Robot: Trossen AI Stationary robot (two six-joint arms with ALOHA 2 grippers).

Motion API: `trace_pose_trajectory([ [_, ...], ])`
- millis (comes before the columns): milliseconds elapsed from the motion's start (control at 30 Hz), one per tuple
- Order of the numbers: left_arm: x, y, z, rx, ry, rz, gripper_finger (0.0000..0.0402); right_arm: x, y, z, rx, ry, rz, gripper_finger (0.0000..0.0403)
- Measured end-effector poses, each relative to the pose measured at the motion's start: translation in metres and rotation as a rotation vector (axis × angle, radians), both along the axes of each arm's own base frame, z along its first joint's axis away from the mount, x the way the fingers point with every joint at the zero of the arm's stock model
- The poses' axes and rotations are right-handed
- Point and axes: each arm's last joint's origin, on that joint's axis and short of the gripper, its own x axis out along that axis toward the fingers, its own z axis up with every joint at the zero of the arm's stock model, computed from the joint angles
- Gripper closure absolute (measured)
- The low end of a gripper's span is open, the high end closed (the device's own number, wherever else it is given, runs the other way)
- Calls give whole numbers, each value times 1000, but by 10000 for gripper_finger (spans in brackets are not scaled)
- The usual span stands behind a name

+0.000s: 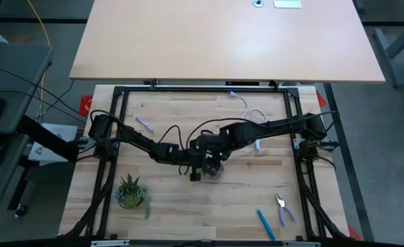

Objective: Screw lightbulb
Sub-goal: Insert the lightbulb in the lamp

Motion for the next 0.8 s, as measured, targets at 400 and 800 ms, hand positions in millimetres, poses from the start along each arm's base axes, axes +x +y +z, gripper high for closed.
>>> trace_pose_trajectory([
  [400, 0, 0, 0, 0, 0, -1, 401, 2, 0, 3, 53, -2, -132, 206],
  [800, 0, 0, 0, 0, 1, 0, 402, 0, -3, 46, -212, -82, 294, 206],
])
